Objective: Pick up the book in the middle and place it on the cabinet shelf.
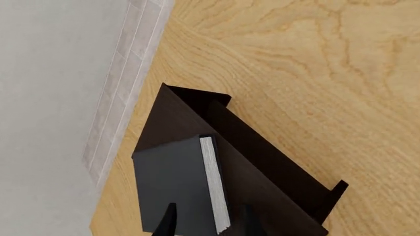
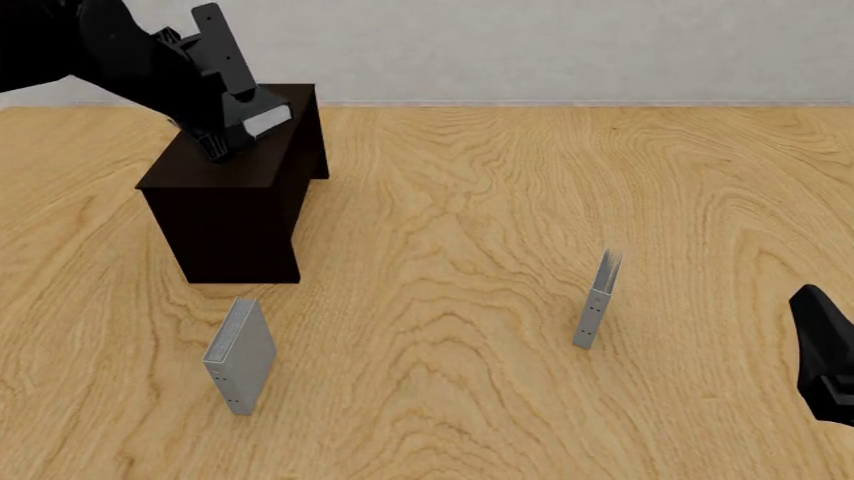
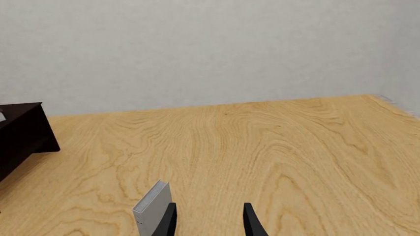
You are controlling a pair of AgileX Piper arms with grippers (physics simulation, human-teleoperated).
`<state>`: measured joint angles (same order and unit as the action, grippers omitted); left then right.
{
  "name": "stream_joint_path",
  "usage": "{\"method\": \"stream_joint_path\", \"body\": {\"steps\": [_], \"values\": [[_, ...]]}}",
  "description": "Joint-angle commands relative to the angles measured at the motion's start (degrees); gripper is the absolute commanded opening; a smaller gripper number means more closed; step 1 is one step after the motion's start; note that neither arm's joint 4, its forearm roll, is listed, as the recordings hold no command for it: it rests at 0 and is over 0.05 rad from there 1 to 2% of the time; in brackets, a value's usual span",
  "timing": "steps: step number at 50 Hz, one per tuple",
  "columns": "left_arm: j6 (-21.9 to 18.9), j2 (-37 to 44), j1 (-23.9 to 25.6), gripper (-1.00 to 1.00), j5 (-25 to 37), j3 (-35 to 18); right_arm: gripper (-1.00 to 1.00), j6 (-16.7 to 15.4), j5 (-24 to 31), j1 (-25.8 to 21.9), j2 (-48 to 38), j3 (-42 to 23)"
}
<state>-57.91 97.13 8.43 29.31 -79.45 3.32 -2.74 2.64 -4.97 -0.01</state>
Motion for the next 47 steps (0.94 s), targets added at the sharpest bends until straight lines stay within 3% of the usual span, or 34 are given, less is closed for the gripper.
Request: {"method": "stream_joint_path", "body": {"steps": [1, 12, 15, 24, 29, 31, 36, 38, 46, 47], "values": [[0.8, -4.1, 2.2, 1.0, 0.0, 5.8, 1.0, -0.1, 0.0, 0.0, 0.0, 0.0], [15.3, -3.9, 9.5, 1.0, 8.6, -3.7, 1.0, -0.1, 0.1, 0.0, 0.1, 0.0], [16.8, -4.2, 10.2, 1.0, 8.7, -4.0, 1.0, -0.2, 0.0, 0.0, 0.1, 0.0], [33.6, -6.6, 15.6, 1.0, 9.2, -8.4, 1.0, -0.2, 0.1, 0.0, 0.1, 0.0], [37.8, -10.1, 15.5, 1.0, 5.7, -5.3, 1.0, -0.2, 0.2, 0.0, 0.4, 0.0], [38.5, -11.0, 15.5, 1.0, 5.1, -4.7, 1.0, -0.2, 0.2, 0.0, 0.4, 0.0], [38.4, -17.6, 12.2, 1.0, -2.9, 0.6, 1.0, -0.3, 0.2, 0.1, 0.4, 0.0], [41.6, -20.4, 13.1, 1.0, -3.8, 2.1, 1.0, -0.3, 0.3, 0.1, 0.5, 0.0], [45.2, -30.4, 11.6, 1.0, -12.0, 13.1, 1.0, -0.4, 0.5, 0.1, 0.9, 0.0], [47.3, -33.6, 9.9, 1.0, -14.9, 16.3, 1.0, -0.4, 0.5, 0.1, 0.8, 0.0]]}}
